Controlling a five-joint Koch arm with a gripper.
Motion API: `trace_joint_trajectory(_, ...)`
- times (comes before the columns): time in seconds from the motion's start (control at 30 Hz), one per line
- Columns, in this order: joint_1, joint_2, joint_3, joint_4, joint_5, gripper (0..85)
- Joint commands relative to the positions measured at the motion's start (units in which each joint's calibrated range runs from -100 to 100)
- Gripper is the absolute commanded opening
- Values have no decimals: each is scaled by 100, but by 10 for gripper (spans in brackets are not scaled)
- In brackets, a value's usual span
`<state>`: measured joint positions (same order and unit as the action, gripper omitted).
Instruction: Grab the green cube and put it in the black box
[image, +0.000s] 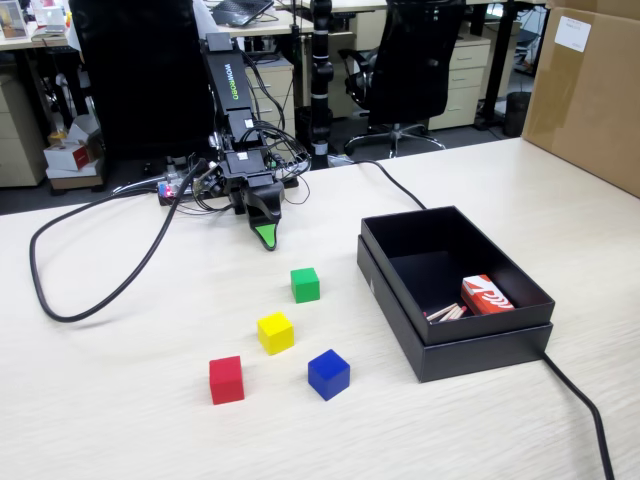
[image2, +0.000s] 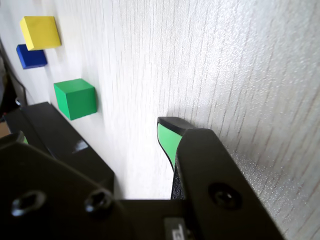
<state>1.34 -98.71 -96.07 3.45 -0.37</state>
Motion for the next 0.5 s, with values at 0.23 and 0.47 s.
trace_joint_trajectory(0.23, 0, 8, -84, -159, -10, 504)
trace_joint_trajectory(0.47, 0, 8, -84, -150, -10, 504)
